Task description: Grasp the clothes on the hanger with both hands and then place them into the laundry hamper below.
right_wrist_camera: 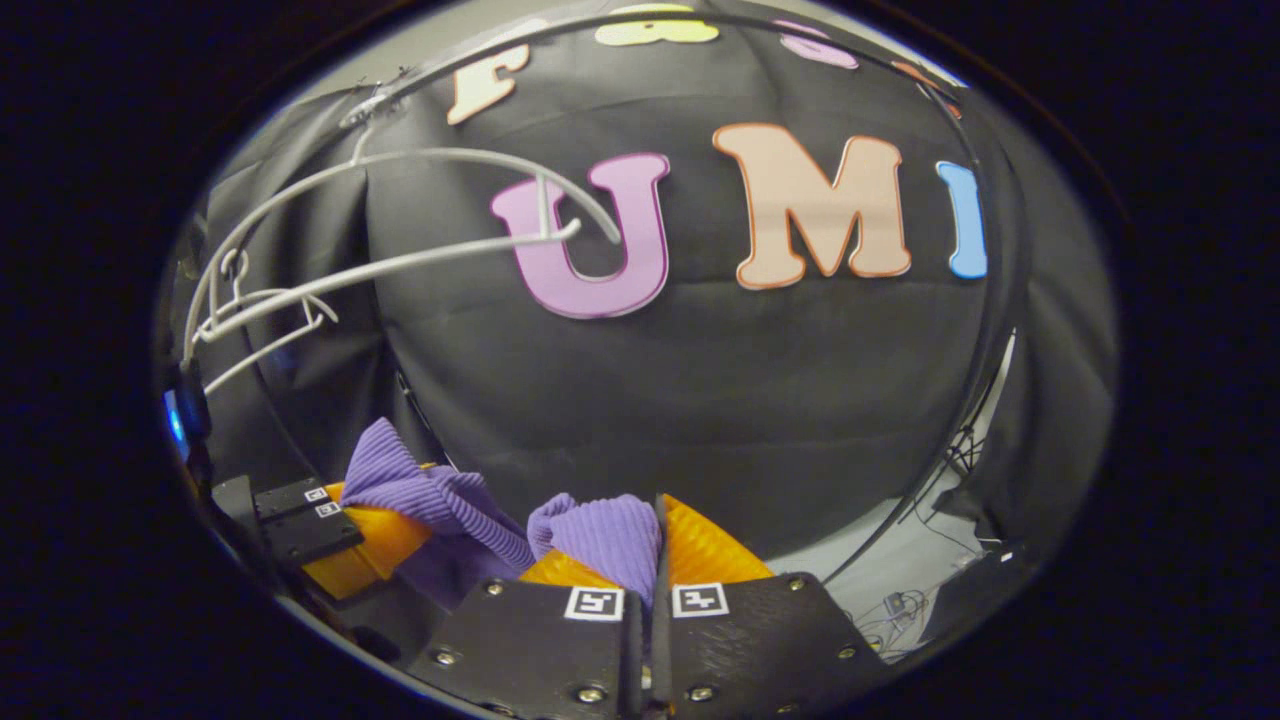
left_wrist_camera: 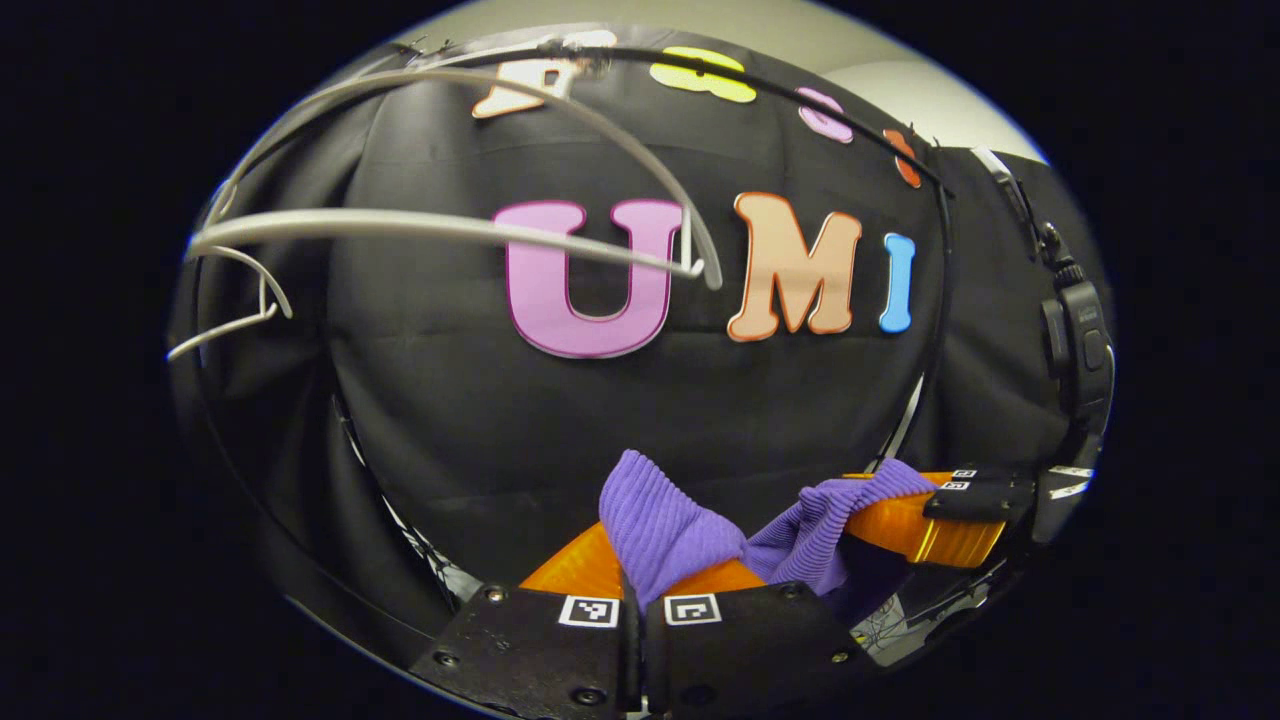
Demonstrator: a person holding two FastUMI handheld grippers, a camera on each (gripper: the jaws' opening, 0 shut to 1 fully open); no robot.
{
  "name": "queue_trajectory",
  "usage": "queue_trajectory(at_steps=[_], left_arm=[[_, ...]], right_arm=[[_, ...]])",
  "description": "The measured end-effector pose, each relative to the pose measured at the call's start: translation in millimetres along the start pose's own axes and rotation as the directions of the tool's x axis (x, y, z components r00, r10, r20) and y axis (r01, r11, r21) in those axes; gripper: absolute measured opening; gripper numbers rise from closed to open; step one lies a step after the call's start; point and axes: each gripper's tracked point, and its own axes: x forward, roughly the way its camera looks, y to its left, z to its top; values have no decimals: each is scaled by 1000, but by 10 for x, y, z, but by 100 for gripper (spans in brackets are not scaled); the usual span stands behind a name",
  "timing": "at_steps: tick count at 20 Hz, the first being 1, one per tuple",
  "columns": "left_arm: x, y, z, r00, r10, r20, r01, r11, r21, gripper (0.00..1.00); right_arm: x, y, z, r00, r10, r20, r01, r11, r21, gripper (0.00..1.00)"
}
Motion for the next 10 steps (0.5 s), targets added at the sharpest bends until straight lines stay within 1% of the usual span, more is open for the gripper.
queue_trajectory(at_steps=[3,4,5,8,10], left_arm=[[204,38,-294,998,11,-54,-11,1000,5,3],[267,40,-400,998,13,-67,-12,1000,13,3],[337,64,-539,996,18,-89,-16,1000,21,3],[555,78,-922,987,8,-159,-4,1000,25,2],[665,13,-1102,979,-7,-202,6,1000,-4,2]], right_arm=[[252,-40,-276,998,-8,-57,8,1000,2,4],[351,-67,-386,997,-11,-83,11,1000,-6,0],[415,-95,-499,994,-18,-111,17,1000,-12,4],[620,-205,-838,984,-35,-175,35,999,-2,4],[713,-302,-1016,977,-56,-207,58,998,6,4]])
